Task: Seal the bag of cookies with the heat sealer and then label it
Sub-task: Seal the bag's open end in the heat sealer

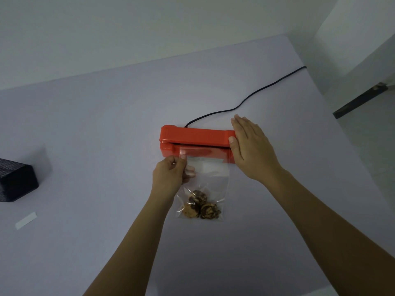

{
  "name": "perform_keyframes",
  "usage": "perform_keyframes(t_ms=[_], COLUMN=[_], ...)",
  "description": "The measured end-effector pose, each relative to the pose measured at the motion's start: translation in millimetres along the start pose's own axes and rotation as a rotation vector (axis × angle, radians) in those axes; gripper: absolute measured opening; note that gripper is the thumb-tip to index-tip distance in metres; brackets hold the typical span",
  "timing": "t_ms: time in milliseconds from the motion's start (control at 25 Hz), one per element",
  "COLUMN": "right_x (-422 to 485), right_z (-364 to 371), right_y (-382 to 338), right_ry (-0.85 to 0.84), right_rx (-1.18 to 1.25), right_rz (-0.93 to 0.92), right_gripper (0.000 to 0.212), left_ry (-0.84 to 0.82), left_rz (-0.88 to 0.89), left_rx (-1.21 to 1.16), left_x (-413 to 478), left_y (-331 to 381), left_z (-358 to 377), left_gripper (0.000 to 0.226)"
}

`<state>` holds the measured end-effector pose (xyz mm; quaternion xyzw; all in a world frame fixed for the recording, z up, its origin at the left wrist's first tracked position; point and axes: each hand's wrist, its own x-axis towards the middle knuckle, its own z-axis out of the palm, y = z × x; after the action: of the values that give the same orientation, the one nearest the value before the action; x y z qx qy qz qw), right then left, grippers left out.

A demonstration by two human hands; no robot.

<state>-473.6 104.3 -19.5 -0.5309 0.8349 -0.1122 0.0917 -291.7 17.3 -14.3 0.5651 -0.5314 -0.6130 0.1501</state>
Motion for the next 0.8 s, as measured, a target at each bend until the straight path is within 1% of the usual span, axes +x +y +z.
perform_keyframes(t_ms=[560,800], right_x=[0.3,1.5], right_z=[0.7,-2.7], right_y=[0.0,1.5], right_ry=[0.006,-0.068], right_rx=[0.021,0.028], right_rz=[-0.003,-0.023], right_gripper=[0.068,0.073], left_ry=[0.019,0.005], left_rz=[0.019,0.023], left_rx=[0.054,0.029], left_x=[6.9,6.4], left_y=[-4.8,-3.0], left_z=[-2.1,-5.1], left_gripper=[0.038,0.034])
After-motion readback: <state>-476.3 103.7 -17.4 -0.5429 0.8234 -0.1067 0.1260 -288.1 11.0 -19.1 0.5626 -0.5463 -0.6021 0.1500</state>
